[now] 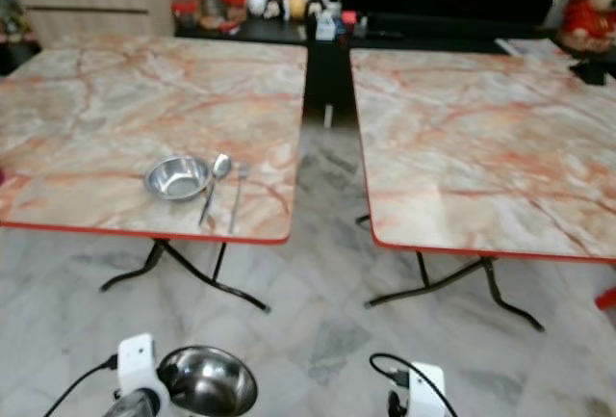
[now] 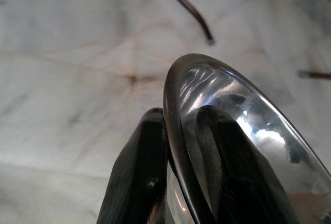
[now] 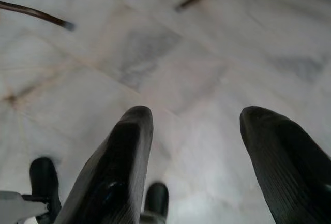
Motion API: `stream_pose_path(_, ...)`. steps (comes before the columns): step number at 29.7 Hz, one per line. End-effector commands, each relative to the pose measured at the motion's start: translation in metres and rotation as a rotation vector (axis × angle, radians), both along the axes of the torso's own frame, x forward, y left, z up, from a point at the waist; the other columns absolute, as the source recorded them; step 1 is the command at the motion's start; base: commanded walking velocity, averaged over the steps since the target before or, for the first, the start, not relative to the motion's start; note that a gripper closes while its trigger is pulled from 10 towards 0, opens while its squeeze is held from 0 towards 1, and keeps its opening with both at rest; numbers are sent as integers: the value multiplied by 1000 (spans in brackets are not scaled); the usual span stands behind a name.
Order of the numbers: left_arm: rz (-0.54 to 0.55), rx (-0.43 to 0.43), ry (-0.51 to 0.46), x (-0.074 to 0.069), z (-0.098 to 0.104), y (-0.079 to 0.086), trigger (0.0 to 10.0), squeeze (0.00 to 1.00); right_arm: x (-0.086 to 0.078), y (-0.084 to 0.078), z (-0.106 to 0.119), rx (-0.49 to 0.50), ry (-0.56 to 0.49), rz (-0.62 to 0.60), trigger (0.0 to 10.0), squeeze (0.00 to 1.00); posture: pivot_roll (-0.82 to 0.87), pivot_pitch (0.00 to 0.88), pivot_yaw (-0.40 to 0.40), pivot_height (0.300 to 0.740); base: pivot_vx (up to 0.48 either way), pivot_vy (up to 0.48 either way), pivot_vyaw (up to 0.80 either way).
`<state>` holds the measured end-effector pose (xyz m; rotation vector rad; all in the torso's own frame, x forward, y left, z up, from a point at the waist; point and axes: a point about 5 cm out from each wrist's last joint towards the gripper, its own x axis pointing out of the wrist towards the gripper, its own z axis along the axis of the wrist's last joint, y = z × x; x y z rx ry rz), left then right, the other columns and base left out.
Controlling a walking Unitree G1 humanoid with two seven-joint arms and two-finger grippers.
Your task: Setting the table
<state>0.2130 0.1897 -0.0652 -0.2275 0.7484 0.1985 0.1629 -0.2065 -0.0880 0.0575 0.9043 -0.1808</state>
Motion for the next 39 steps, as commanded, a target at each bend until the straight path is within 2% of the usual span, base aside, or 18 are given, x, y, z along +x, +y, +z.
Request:
stream_pose_path(1, -12, 22, 8, -2, -1, 3, 10000, 0, 1, 5, 0, 23, -6, -10, 10000, 0, 17, 0, -59, 740, 240, 0, 0)
stream_pose_path(23, -46, 36, 4, 2, 1, 2, 10000, 0, 2, 2, 1, 15, -9, -38, 10000, 0, 7, 0, -58, 740, 0, 0, 0)
stream_pose_path(39, -34, 48, 15, -3, -1, 4, 10000, 0, 2, 0, 1, 21, -21, -59, 10000, 0, -2, 0, -56, 740, 0, -351, -135)
